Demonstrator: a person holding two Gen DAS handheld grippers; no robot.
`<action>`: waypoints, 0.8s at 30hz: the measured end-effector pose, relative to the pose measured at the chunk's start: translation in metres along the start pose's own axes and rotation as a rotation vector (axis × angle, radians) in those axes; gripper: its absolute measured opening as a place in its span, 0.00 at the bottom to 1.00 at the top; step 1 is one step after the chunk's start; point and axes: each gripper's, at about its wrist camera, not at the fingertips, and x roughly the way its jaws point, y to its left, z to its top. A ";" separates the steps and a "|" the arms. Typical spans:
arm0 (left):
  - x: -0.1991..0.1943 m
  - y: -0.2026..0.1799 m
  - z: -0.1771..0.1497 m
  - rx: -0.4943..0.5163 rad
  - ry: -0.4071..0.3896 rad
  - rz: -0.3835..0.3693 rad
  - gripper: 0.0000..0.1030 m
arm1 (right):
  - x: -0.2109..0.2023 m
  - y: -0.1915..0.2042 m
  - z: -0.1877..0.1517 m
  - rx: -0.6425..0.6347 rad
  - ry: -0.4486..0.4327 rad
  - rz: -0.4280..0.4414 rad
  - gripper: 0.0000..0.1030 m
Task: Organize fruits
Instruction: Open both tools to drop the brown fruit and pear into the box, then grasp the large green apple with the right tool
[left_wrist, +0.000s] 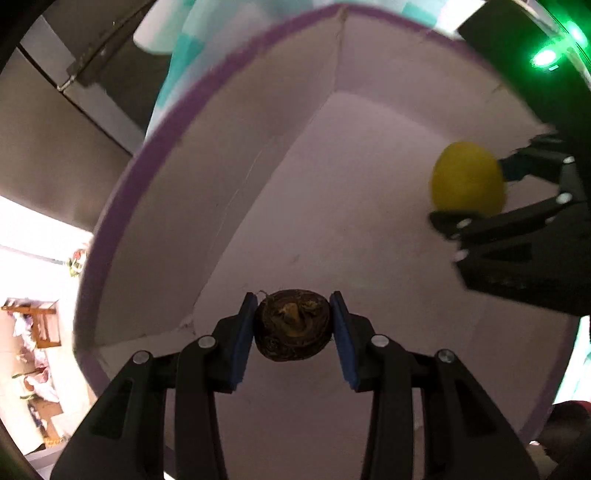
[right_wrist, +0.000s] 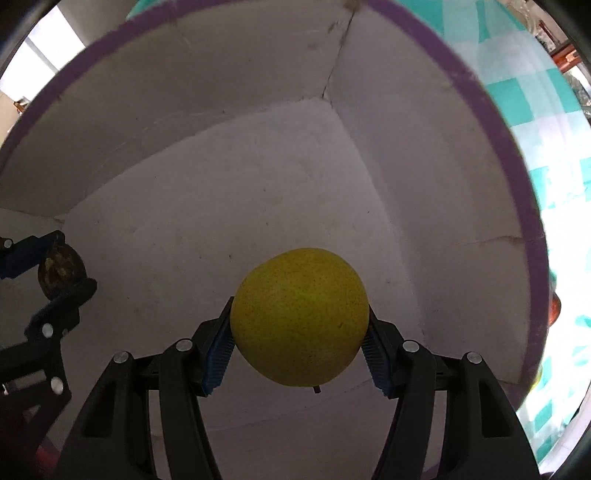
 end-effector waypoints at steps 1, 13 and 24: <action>0.003 0.002 0.000 -0.003 0.013 0.006 0.40 | 0.002 0.000 0.000 0.005 0.004 0.007 0.59; -0.008 0.011 0.005 -0.080 0.041 0.007 0.62 | -0.005 -0.007 -0.002 0.016 -0.061 0.053 0.77; -0.157 -0.029 -0.050 -0.272 -0.569 0.100 0.99 | -0.163 -0.066 -0.125 0.128 -0.672 0.292 0.77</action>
